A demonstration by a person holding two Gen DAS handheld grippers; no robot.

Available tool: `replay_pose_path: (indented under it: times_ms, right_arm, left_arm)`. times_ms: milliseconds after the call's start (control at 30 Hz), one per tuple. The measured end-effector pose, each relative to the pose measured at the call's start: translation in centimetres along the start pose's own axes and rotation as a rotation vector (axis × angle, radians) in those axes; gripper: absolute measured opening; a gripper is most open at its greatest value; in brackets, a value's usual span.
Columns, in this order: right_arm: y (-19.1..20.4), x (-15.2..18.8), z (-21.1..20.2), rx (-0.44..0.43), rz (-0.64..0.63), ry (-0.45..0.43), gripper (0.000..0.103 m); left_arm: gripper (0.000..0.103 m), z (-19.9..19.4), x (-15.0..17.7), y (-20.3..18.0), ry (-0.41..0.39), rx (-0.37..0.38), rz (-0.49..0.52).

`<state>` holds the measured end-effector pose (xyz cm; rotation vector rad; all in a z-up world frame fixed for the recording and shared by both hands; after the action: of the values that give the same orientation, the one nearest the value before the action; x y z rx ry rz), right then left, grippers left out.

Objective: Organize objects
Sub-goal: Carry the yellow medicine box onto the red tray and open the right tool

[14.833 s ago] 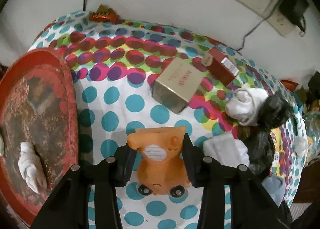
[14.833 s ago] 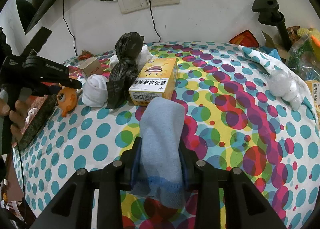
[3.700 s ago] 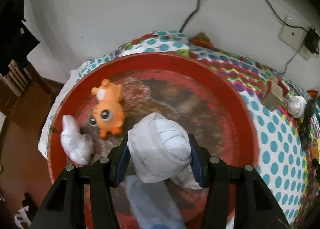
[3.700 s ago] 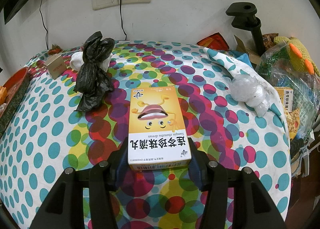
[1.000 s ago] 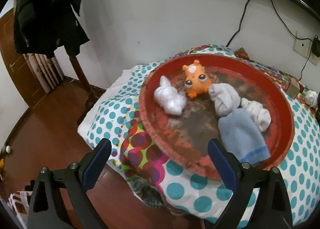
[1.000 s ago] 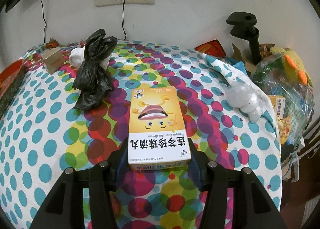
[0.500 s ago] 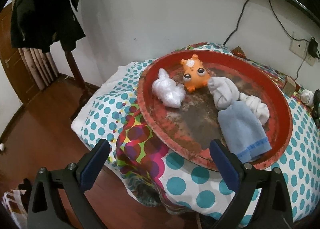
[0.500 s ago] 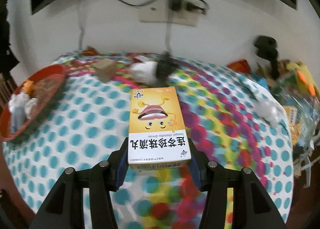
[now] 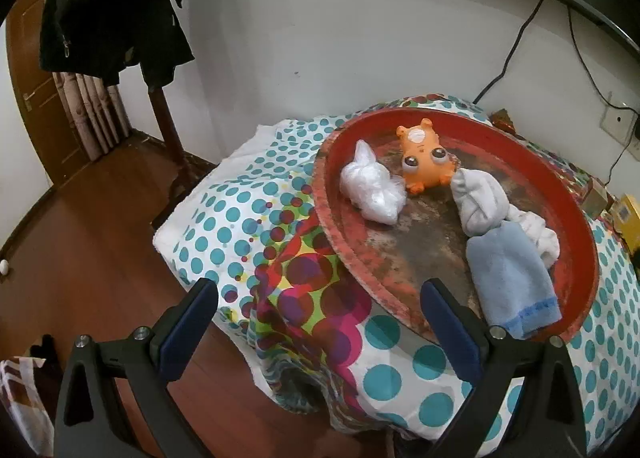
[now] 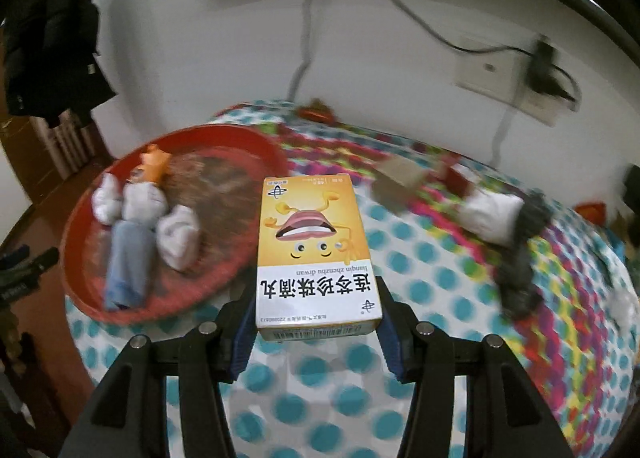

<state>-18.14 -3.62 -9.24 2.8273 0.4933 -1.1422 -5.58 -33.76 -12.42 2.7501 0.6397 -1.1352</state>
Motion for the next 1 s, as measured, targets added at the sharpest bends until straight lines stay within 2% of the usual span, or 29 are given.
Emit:
replay_pose_path:
  times_ms: [233, 533, 767, 1000]
  right_arm:
    - [6.5, -2.0, 2.0, -0.074, -0.059, 0.019, 0.053]
    - [11.9, -3.9, 5.3, -0.083, -0.099, 0.07, 0.053]
    - [13.6, -3.9, 7.8, -0.069, -0.098, 0.118, 0.053]
    - [14.0, -4.2, 8.3, -0.08, -0.101, 0.123, 0.054]
  left_arm:
    - [0.101, 0.2, 0.0, 0.6, 0.008, 0.003, -0.021]
    - [0.101, 0.4, -0.1, 1.7, 0.013, 0.008, -0.079]
    - [0.101, 0.7, 0.0, 2.0, 0.025, 0.023, -0.104]
    - [0.101, 1.0, 0.1, 1.8, 0.034, 0.033, -0.105]
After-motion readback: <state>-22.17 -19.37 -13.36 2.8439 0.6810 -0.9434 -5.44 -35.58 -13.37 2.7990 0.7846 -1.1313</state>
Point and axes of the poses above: each gripper's, at about its wrist camera, not at the fingertips, and z roughly the way its jaws point, y to its left, x to its underside, the point moved 8 cm from there along z, roughly the way its jaws point, and after that the axes turned 7 degrees about x, right-handed, at the moved point
